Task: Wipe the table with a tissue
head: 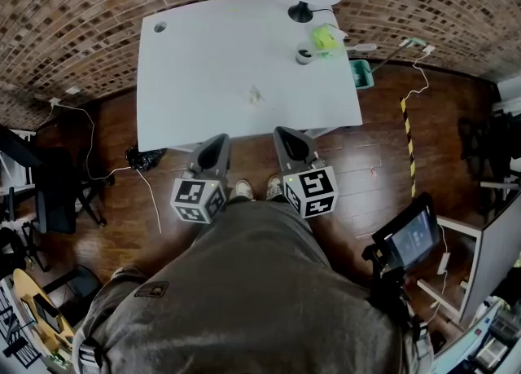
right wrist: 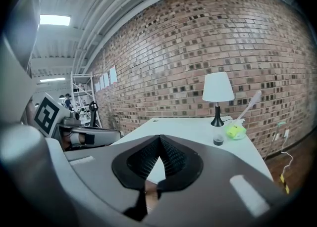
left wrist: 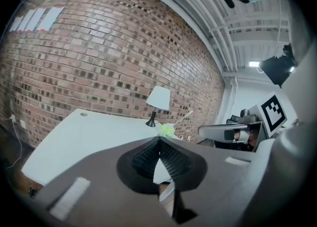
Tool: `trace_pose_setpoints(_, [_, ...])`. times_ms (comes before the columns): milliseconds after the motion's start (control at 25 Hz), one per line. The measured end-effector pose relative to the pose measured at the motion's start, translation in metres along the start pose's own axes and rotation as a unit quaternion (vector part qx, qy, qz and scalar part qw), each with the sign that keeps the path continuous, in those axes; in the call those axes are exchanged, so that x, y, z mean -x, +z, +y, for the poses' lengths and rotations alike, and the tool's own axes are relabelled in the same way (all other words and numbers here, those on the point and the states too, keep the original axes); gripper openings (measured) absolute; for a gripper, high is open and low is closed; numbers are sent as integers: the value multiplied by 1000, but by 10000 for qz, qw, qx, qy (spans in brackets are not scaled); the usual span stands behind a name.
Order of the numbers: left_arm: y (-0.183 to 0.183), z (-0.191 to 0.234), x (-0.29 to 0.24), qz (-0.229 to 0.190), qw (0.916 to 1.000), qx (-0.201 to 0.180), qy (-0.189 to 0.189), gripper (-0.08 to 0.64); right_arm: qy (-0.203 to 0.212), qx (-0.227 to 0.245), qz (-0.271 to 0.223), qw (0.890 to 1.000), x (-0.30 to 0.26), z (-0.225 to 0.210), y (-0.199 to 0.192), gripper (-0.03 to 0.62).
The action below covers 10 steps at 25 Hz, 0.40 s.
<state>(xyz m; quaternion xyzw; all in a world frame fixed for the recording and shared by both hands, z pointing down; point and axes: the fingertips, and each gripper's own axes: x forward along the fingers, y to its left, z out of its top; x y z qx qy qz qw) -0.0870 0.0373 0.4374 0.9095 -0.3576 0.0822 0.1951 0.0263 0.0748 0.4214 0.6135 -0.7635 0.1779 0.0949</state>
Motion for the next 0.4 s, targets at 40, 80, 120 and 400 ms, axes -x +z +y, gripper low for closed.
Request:
trace_pose_setpoints(40, [0, 1, 0, -1, 10000, -6, -4, 2, 5, 2, 4, 10000, -1, 0, 0, 12])
trace_pose_setpoints(80, [1, 1, -1, 1, 10000, -9, -7, 2, 9, 3, 7, 10000, -1, 1, 0, 12])
trace_pose_setpoints(120, [0, 2, -1, 5, 10000, -14, -7, 2, 14, 2, 12, 10000, -2, 2, 0, 12])
trace_pose_setpoints(400, [3, 3, 1, -49, 9998, -191, 49, 2, 66, 36, 40, 10000, -4, 8, -1, 12])
